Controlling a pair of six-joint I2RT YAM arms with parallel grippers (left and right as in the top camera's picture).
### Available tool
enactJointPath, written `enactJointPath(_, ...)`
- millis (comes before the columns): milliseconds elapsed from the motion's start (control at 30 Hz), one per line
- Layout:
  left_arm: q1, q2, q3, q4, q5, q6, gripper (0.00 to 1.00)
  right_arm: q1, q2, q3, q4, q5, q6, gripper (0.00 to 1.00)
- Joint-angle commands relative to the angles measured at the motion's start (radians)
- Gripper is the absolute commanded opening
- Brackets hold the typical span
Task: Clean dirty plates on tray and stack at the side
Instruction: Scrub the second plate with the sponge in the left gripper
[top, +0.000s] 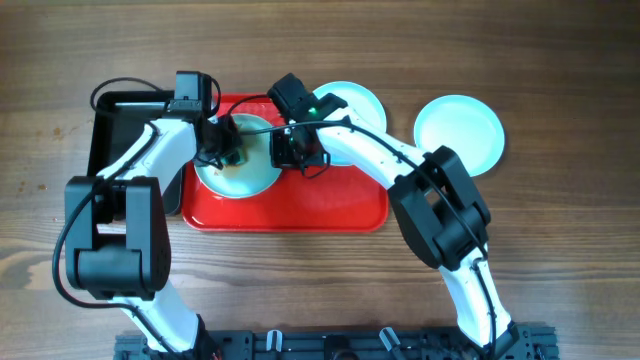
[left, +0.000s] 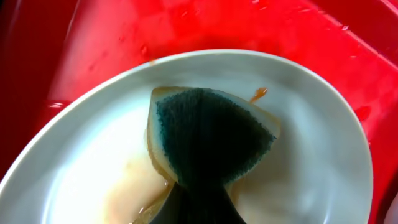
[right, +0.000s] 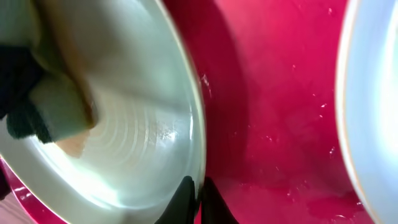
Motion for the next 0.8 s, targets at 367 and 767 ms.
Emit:
enactJointPath(367,-0.011,0.048,-0.029,-0.114,0.382,0.224,0.04,-0.001,0.027,-0.006,0.010,-0.080,-0.047,0.04)
enactJointPath(767,-0.011,0.048,-0.029,-0.332,0.051,0.047,0.04,-0.001,0.027,-0.006,0.010,-0.081,-0.066,0.04)
